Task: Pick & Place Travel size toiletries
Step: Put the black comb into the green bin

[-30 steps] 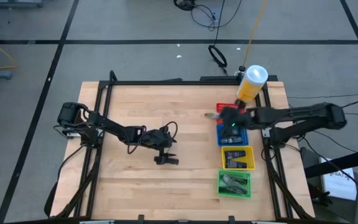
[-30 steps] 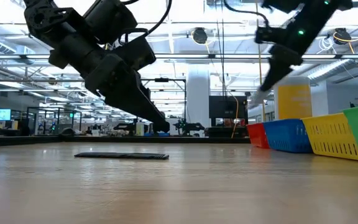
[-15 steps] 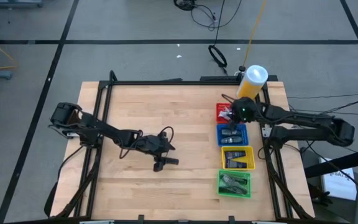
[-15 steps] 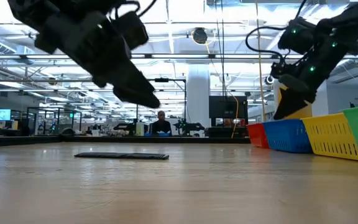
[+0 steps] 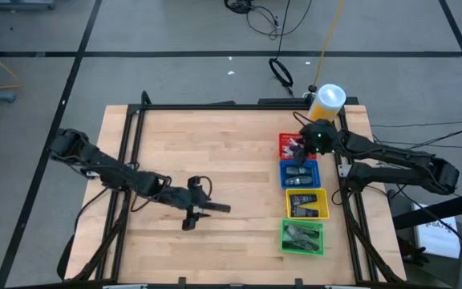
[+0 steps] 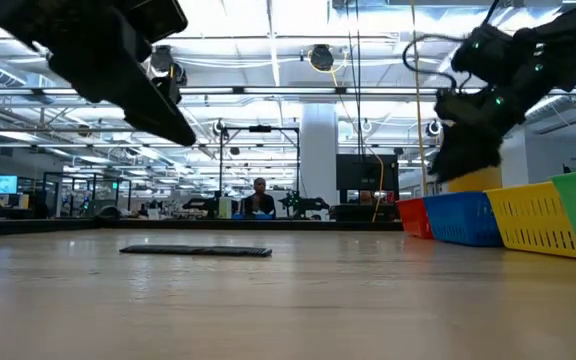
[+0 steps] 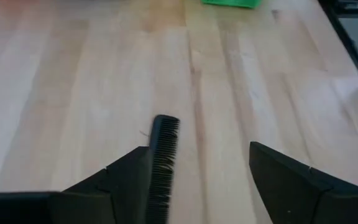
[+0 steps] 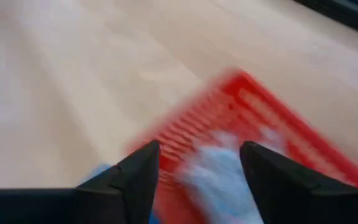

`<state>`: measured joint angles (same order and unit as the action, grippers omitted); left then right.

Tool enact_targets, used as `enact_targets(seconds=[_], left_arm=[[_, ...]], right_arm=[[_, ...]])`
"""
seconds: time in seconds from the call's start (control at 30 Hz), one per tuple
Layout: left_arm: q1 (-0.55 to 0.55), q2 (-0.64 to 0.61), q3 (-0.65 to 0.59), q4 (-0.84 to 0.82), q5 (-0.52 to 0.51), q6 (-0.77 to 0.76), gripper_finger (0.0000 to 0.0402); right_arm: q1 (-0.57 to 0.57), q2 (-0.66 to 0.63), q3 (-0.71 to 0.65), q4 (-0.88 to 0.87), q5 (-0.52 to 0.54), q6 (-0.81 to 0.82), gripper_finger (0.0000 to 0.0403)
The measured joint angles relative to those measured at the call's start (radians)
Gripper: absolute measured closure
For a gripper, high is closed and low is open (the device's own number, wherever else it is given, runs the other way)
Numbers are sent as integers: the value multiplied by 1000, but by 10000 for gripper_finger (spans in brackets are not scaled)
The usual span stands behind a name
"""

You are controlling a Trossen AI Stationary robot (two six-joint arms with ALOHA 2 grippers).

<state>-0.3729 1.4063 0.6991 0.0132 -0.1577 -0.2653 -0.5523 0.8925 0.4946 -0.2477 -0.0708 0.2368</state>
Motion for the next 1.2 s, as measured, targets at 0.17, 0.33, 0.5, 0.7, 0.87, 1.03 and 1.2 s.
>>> enact_targets(seconds=[0.17,0.33,0.5,0.7,0.87,1.03,1.2], left_arm=[[-59,18,0,19,1,-11,174],[-81,51,1,68,-1,-35,254],[-72,86,-1,65,43,-72,380],[-68,189,0,87,80,-124,396],[-65,292,0,95,10,-179,395],[-47,349,3,104,-108,-216,398],[-5,422,5,162,-115,-198,400]], right_arm=[[157,12,0,232,-87,83,165],[416,135,1,515,38,82,183],[598,368,9,801,119,81,208],[657,651,190,811,3,136,228],[657,833,398,653,-188,184,220],[645,972,554,487,-197,224,199],[608,1080,617,481,-256,275,186]])
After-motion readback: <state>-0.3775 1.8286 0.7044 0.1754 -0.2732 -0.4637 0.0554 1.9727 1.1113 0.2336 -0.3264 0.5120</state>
